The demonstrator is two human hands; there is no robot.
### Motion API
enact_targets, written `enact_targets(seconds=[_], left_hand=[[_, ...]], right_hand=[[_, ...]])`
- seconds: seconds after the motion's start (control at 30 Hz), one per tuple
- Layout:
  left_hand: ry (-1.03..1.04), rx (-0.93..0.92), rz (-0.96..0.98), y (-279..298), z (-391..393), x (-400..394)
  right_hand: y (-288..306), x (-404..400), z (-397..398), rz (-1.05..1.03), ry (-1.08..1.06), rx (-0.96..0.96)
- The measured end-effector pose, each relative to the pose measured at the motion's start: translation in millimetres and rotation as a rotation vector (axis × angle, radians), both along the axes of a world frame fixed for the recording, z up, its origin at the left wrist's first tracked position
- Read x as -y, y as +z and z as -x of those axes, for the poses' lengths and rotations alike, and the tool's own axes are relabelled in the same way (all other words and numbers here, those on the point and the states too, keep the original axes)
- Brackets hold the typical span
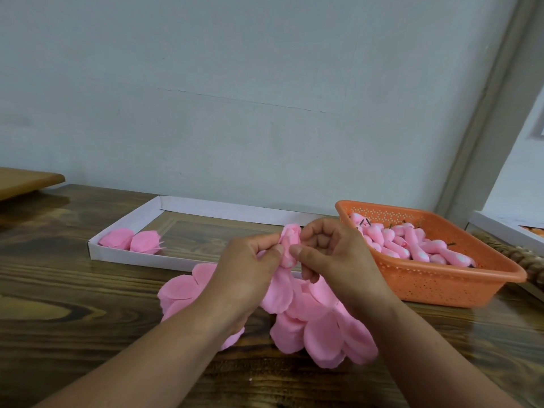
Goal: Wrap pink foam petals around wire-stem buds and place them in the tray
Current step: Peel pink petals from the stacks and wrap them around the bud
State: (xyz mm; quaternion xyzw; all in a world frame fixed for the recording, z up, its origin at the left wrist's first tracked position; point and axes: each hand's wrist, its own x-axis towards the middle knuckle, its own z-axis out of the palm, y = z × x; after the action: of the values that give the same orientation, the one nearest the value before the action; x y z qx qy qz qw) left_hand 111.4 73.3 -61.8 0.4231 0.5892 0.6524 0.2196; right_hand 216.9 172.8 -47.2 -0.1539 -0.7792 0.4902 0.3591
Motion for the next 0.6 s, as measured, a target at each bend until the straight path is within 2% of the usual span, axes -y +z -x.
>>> enact_targets(seconds=[0.17, 0.33, 0.47, 0.6], left_hand=[[-0.027, 0.026, 0.045, 2.9, 0.8, 2.2], [0.007, 0.105, 0.068, 4.0, 4.2, 2.2], [0.058, 0.221, 0.086, 5.0, 6.5, 1.4], [0.013, 0.356, 0.112, 5.4, 4.3, -1.1]], right_hand=[[0.1, -2.4, 0.0, -0.128, -0.013, 0.052], [-3.5, 2.7, 2.8, -0.087, 0.006, -0.024], [-6.7, 7.2, 7.6, -0.083, -0.125, -0.045], [-7.1, 3.1, 7.1, 0.024, -0.203, -0.097]])
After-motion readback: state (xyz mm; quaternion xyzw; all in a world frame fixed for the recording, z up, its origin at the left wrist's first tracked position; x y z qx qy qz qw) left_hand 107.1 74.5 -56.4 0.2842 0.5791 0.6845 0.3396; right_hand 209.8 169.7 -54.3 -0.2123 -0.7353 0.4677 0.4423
